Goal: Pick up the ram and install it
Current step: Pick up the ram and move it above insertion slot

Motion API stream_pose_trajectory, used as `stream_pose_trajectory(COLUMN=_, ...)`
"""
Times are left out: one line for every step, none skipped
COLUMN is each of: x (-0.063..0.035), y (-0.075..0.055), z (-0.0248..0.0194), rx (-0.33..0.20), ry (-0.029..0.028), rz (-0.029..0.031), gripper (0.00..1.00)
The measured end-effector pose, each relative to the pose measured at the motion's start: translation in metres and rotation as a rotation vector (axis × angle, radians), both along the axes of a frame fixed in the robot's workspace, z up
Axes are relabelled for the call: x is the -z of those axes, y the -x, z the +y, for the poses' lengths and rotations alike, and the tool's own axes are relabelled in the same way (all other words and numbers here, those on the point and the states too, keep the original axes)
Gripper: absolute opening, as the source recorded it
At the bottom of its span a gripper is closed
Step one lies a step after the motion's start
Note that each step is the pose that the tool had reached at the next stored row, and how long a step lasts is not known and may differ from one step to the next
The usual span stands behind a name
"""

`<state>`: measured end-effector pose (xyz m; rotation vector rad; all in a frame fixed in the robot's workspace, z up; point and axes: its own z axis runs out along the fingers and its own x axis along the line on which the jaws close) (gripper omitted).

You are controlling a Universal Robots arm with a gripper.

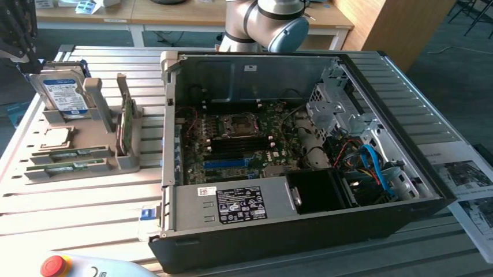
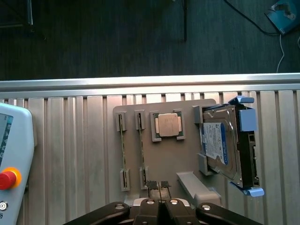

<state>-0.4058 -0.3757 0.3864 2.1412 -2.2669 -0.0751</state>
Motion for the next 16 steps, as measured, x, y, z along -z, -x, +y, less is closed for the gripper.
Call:
stream_pose_trajectory(x=0.0001, y=0.0, z=0.0, rx=0.0, ry=0.0, rz=0.0, gripper=0.11)
stream_pose_trajectory(x=0.0002, y=0.0, z=0.0, rx=0.0, ry=0.0, rz=0.0001, gripper=0.11)
stream_pose_trajectory(x=0.0007, y=0.0, z=0.0, rx=0.0, ry=-0.0001, rz=-0.0001, gripper=0.11)
stream_pose_trajectory(x=0.0012, y=0.0, z=0.0, rx=0.0, ry=0.0, rz=0.0001, gripper=0.11)
stream_pose_trajectory(x=0.0022, y=0.0, z=0.0, rx=0.0, ry=-0.0001, rz=0.0, gripper=0.11)
stream_pose_trajectory(x=0.0033, y=0.0, z=0.0, rx=0.0, ry=0.0, rz=0.0, gripper=0.11)
stream_pose_trajectory(x=0.0046, y=0.0, z=0.0, rx=0.0, ry=0.0, rz=0.0, gripper=0.11)
stream_pose_trajectory(x=0.0061, y=0.0, z=0.0, rx=0.0, ry=-0.0001, rz=0.0, gripper=0.11)
stream_pose_trajectory(x=0.0077, y=0.0, z=0.0, rx=0.0, ry=0.0, rz=0.0, gripper=0.11)
stream_pose_trajectory(x=0.0093, y=0.0, z=0.0, rx=0.0, ry=0.0, rz=0.0, gripper=0.11)
stream_pose_trajectory(x=0.0111, y=0.0, z=0.0, rx=0.0, ry=-0.0001, rz=-0.0001, gripper=0.11)
stream_pose_trajectory(x=0.0127, y=0.0, z=0.0, rx=0.0, ry=0.0, rz=0.0, gripper=0.11)
stream_pose_trajectory(x=0.0143, y=0.0, z=0.0, rx=0.0, ry=0.0, rz=0.0001, gripper=0.11)
stream_pose_trajectory(x=0.016, y=0.0, z=0.0, rx=0.0, ry=0.0, rz=0.0, gripper=0.11)
stream_pose_trajectory(x=0.0178, y=0.0, z=0.0, rx=0.0, ry=0.0, rz=0.0001, gripper=0.11)
stream_pose_trajectory(x=0.0196, y=0.0, z=0.0, rx=0.0, ry=0.0, rz=0.0001, gripper=0.11)
